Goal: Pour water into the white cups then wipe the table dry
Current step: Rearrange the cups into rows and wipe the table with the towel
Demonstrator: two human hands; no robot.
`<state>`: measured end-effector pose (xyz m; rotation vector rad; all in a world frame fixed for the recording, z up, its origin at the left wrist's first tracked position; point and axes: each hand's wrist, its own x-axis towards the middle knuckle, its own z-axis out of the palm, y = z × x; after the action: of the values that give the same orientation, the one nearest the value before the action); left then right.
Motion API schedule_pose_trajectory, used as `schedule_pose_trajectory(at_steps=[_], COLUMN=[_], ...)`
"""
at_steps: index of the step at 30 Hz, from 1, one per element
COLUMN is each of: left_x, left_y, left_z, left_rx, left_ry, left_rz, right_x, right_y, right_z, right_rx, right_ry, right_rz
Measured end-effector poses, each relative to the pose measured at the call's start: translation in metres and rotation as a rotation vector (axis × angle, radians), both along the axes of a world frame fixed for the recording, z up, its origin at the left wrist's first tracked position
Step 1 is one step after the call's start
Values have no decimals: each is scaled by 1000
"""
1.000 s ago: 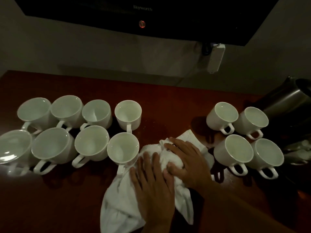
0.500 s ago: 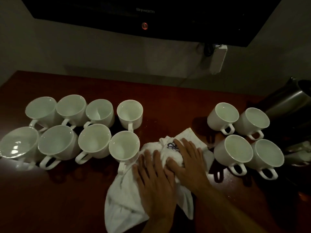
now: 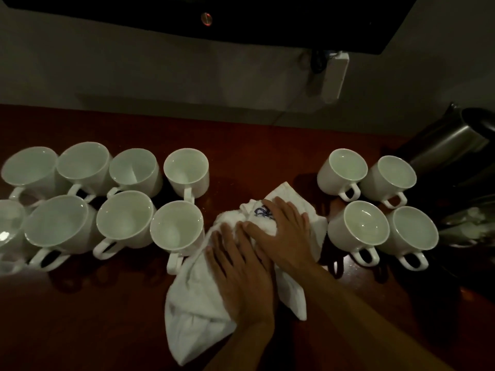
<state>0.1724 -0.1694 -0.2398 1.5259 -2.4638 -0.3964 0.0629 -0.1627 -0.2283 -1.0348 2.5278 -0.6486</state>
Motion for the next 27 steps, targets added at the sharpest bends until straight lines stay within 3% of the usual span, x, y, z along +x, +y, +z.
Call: schedule_pose_trajectory(at_steps=[9,27], left_x=[-18,-62], left_y=[-8,-28], left_z=[7,-4], left_rx=[12,-10], left_ry=[-12,155], left_rz=[34,219], right_x=[-20,-60], right_y=[-16,-52], right_z=[-11,-11], right_rx=[-48,-68], right_ry=[72,114], right_rz=[-29,38])
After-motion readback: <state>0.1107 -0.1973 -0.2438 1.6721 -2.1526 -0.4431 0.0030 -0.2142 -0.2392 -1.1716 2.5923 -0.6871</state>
